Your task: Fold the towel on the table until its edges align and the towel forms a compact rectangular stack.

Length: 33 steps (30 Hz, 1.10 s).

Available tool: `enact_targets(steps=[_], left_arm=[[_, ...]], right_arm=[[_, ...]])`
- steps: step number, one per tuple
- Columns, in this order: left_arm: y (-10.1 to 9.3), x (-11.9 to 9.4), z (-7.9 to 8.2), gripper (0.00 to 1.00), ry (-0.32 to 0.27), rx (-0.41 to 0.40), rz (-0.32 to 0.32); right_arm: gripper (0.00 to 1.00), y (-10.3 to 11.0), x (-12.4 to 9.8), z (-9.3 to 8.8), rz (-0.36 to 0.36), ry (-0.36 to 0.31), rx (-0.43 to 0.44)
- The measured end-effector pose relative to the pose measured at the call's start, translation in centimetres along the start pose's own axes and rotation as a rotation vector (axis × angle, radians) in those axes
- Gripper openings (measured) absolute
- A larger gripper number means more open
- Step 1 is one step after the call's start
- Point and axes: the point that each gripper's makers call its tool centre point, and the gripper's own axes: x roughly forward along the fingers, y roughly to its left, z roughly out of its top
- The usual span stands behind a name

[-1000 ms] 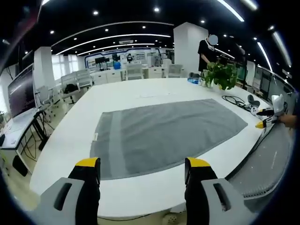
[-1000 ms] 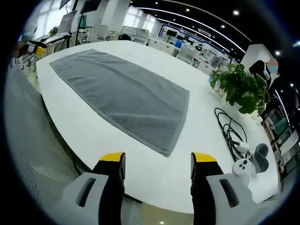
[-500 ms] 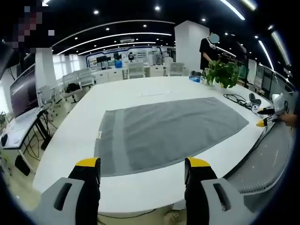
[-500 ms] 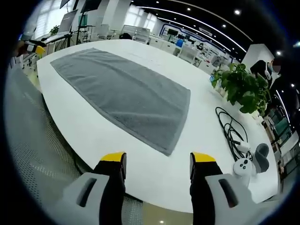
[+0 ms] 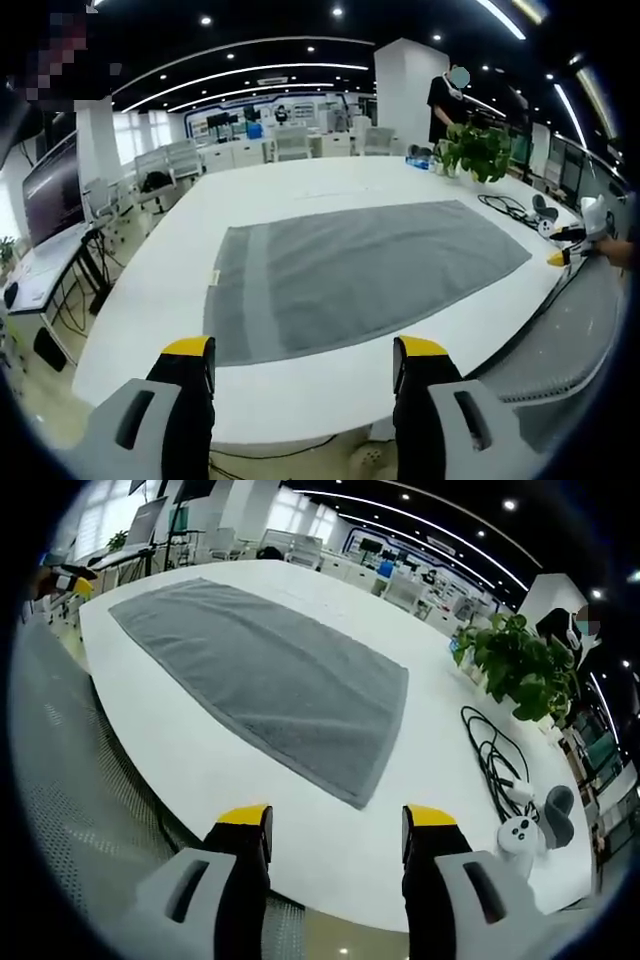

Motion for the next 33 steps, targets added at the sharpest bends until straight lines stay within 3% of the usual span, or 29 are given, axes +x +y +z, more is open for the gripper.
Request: enact_targets(steps=[18,24,26,30,33], left_arm=[[1.1,-0.4,-0.4,0.76,0.001,-0.012,0.02],[0.4,-0.3,-0.2,0.8,-0.006,-0.018,0.006],[-0.1,0.0,-0.3,0.81,-0.001,-0.013,-0.005],[-0.8,0.6,-0.3,0.82,0.004,0.001,-0.032],[-1.3,1.1,0.0,0.83,0.01,0.026,-0.05]], right_arm=[[0.49,0.1,0.1,0.2,0.016,-0.018,0.04],[0.5,0.1,-0.2,0.9,0.04,-0.074,0.145],[0.5,-0.4,-0.4,0.7,0.031,-0.079,0.209],[0.51,-0.7,-0.5,0.5,0.031,-0.075,0.248],[0.51,-0.2,-0.5,0.3,0.034,-0.045,0.166]])
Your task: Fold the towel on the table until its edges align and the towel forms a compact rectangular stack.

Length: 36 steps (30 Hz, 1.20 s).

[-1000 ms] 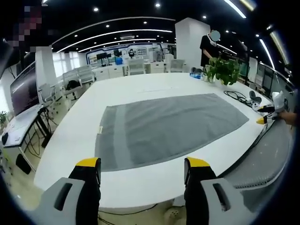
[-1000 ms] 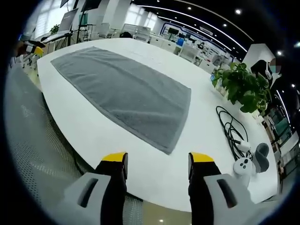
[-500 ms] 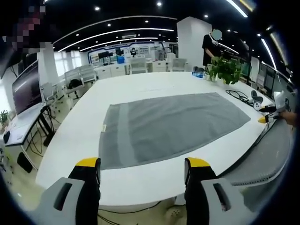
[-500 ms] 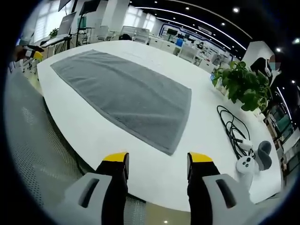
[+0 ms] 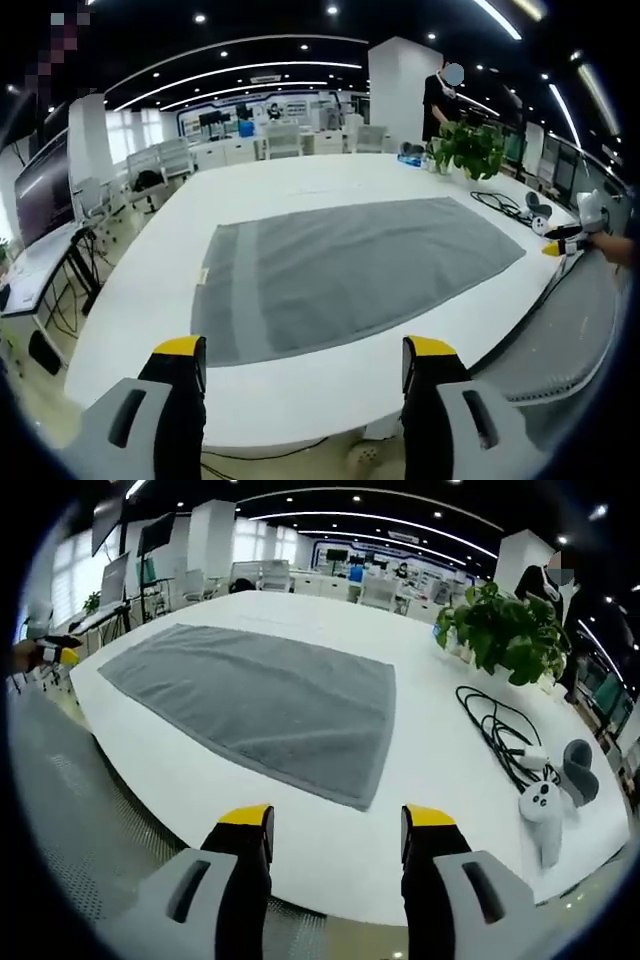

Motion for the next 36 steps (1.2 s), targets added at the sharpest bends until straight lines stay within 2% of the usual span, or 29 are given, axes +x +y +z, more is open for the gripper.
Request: enact_targets(steps=[2,10,16,23,36], left_arm=[[-0.2,0.2,0.1,0.83,0.005,0.01,-0.002],[-0.2,1.2,0.5,0.83,-0.002,-0.028,-0.012],[-1.3,2.6,1.1,0.83,-0.001,-0.025,-0.035],[-3.3,4.5,2.7,0.79,-0.014,0.005,-0.052],[-8.7,7.1,4.3,0.79,-0.018,0.041,-0.15]], right_arm=[[0.5,0.3,0.1,-0.2,0.005,0.017,-0.029],[0.49,0.1,0.0,-0.2,0.003,0.009,0.0],[0.49,0.0,0.1,-0.2,0.004,0.009,0.012],[0.51,-0.4,0.1,-0.1,0.002,-0.009,0.044],[0.51,-0.7,0.1,0.3,0.022,-0.049,0.115]])
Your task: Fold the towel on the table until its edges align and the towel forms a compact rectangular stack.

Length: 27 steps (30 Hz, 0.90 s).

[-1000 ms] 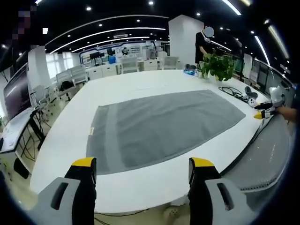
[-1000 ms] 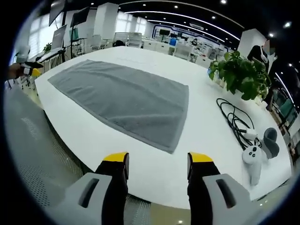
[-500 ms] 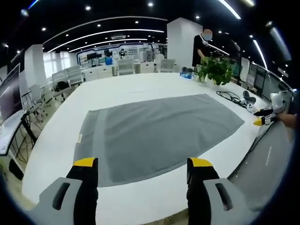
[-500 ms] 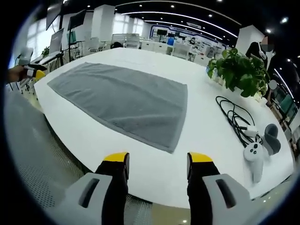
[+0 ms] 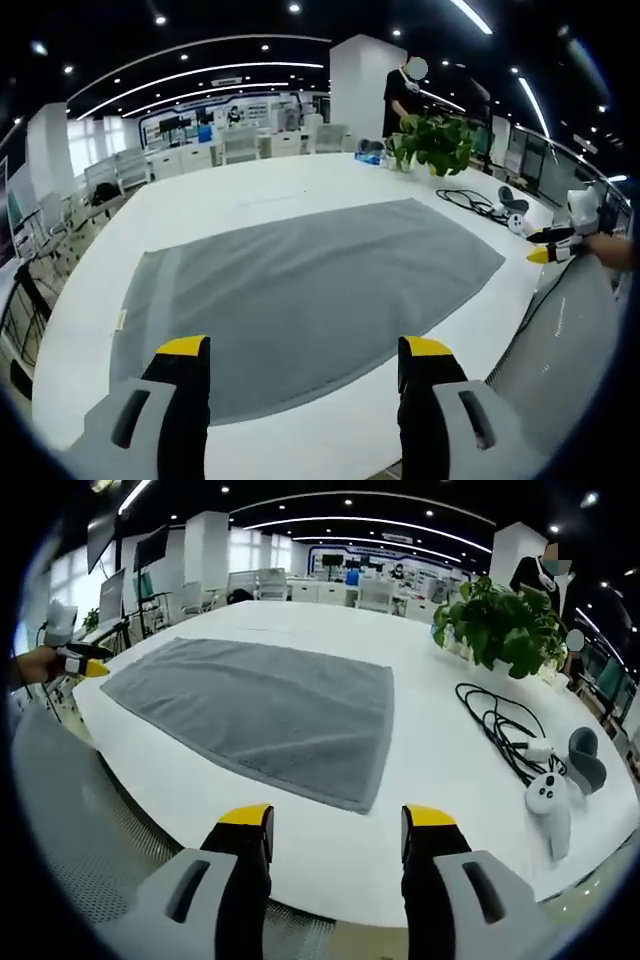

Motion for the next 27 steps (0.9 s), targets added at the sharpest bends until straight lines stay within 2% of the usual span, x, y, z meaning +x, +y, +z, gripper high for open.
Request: enact_targets(steps=[5,11,13,16,22,27], left_arm=[[-1.9,0.9,0.7,0.79,-0.012,-0.013,-0.017],[-5.8,2.1,1.1,0.79,0.006,0.028,-0.081],[-6.9,2.5,1.2,0.79,0.013,0.042,-0.097],[-7.9,2.9,1.6,0.79,0.014,0.045,-0.107],[-10.4,4.2,3.3,0.79,0.003,0.062,-0.13],[-12.8,5.2,5.3,0.79,-0.027,0.11,-0.172]], right_arm=[[0.52,0.1,0.1,0.0,0.023,-0.007,0.008],[0.52,-0.1,0.2,0.4,0.057,-0.027,0.016],[0.52,-0.4,0.2,0.7,0.069,-0.041,0.042],[0.51,-1.0,0.2,1.1,0.075,-0.058,0.025],[0.51,-3.0,0.6,2.0,0.077,-0.088,0.04],[0.51,-4.5,1.2,3.8,0.081,-0.142,0.046]])
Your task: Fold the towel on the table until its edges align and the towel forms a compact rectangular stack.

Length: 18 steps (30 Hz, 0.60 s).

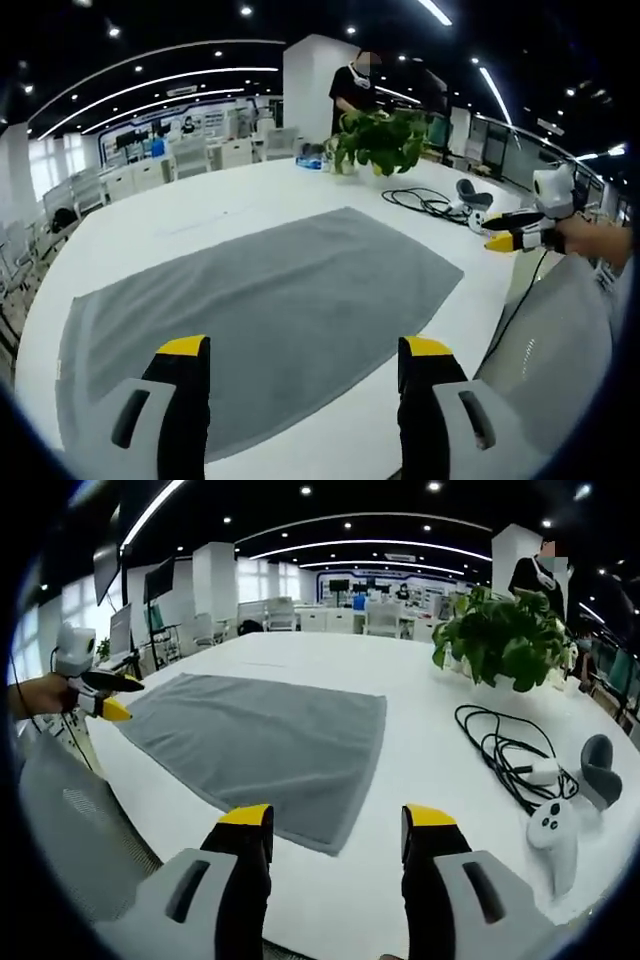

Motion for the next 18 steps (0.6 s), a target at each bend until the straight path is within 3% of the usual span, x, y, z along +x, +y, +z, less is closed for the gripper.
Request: enact_targets(steps=[11,18], left_arm=[[-4.6,3.7,3.3,0.79,-0.041,0.084,-0.116],[-7.0,6.2,4.4,0.79,-0.043,0.118,-0.196]], right_arm=[[0.51,-3.0,3.0,4.3,-0.003,-0.112,0.0],[0.51,-3.6,5.3,5.9,0.015,-0.129,0.001]])
